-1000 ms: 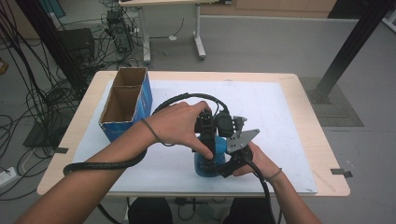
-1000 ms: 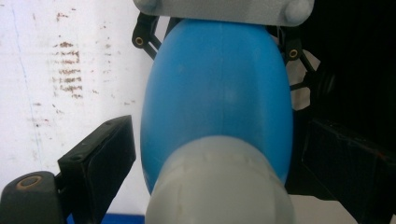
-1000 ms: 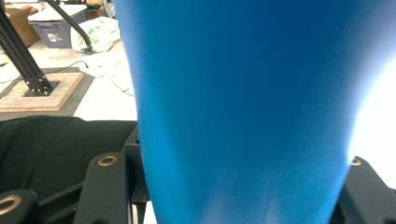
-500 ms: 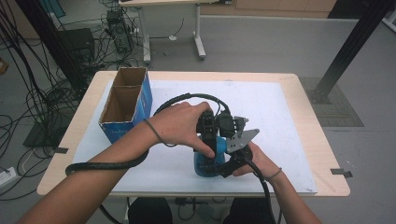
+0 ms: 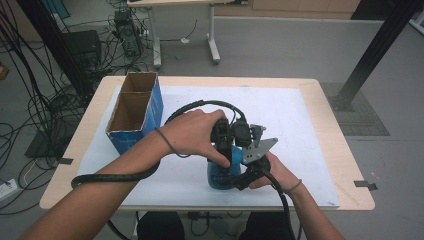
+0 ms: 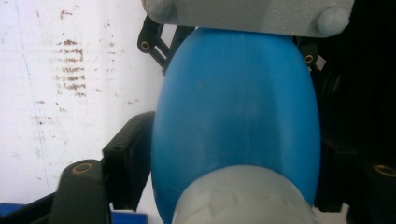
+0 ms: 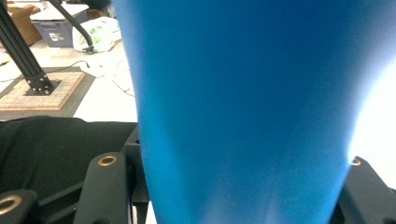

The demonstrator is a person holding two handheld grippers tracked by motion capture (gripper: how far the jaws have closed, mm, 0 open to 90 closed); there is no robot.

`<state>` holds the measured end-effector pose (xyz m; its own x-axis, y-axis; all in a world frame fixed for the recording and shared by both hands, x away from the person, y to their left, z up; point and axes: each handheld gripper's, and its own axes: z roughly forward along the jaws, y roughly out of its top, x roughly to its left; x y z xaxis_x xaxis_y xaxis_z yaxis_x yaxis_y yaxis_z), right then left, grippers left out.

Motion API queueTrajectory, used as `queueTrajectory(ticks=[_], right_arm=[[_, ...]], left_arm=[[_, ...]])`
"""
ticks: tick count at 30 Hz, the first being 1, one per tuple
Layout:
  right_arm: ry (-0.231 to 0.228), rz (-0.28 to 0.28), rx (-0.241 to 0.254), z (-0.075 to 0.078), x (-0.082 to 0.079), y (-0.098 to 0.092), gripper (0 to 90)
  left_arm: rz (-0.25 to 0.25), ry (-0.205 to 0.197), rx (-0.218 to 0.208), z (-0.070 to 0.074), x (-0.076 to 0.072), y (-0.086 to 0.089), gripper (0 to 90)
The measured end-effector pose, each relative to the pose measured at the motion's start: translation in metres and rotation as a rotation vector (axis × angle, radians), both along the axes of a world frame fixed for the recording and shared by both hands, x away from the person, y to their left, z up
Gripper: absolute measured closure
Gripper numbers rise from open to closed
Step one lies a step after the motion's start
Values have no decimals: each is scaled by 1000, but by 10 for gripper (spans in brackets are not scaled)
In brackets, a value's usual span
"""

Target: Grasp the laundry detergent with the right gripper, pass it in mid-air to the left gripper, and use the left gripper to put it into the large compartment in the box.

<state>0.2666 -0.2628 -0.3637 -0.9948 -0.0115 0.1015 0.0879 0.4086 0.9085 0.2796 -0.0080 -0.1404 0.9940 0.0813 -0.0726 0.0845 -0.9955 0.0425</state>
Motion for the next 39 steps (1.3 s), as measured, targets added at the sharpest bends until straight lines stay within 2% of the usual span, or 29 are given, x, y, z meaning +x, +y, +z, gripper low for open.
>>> queueTrajectory(ticks=[5,19,39], right_arm=[[2,-2,1,0,0,0,417],[8,0,2,-2,1,1,417],[-6,-3,4,0,2,3,416]], left_arm=[[-3,4,-5,1,0,0,370],[11,6,-7,-1,1,3,375],[11,-10,-18,1,-2,6,375]])
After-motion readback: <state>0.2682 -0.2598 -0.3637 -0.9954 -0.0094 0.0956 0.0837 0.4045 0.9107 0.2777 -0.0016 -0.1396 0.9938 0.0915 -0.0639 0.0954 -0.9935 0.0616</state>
